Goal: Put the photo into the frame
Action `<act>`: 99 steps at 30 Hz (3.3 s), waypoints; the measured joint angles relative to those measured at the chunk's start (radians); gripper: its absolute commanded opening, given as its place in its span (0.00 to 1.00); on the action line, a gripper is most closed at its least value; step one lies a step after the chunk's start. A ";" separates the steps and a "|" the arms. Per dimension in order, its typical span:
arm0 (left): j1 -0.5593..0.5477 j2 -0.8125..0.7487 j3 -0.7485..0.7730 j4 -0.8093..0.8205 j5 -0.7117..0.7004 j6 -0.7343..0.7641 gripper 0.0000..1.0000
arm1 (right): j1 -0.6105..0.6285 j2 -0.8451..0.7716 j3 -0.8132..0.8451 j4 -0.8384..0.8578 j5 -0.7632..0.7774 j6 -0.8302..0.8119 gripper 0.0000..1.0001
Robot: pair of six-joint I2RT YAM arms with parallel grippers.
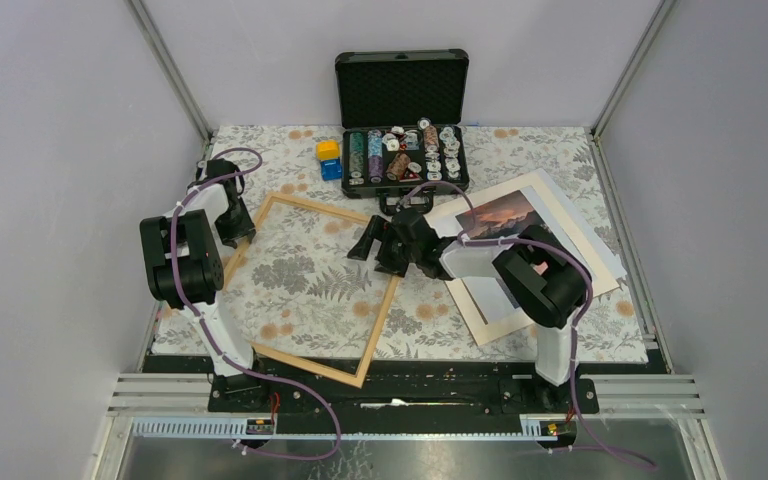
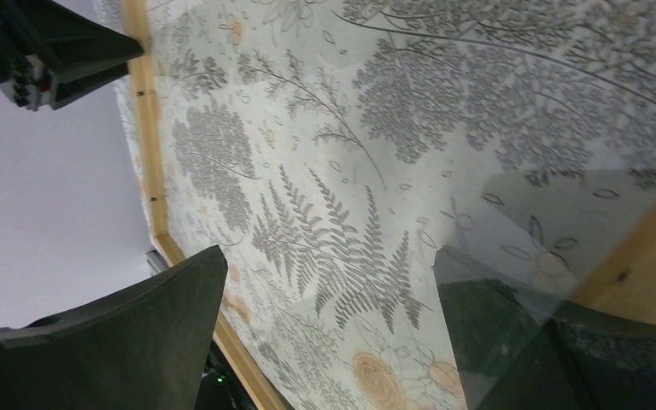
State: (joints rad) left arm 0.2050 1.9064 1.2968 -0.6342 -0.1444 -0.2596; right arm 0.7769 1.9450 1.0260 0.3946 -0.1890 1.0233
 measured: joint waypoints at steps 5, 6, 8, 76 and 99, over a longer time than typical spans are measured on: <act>0.000 0.000 0.000 0.000 0.000 0.000 0.21 | 0.000 -0.042 0.004 -0.119 0.023 -0.036 1.00; 0.000 0.000 0.000 0.000 0.000 0.000 0.21 | 0.000 -0.053 0.004 -0.147 0.026 -0.046 1.00; 0.000 0.000 0.000 0.000 0.000 0.000 0.21 | 0.000 -0.079 0.003 -0.203 0.038 -0.067 1.00; -0.030 -0.135 -0.010 -0.018 -0.017 -0.043 0.88 | -0.181 -0.003 0.297 -0.580 -0.049 -0.570 0.85; -0.124 -0.095 0.020 0.220 0.305 -0.265 0.78 | -0.191 -0.024 0.166 -0.513 -0.038 -0.455 0.81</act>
State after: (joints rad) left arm 0.0811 1.8118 1.3167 -0.4145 0.1608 -0.5247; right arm 0.5861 1.9205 1.1919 -0.1184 -0.2268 0.5686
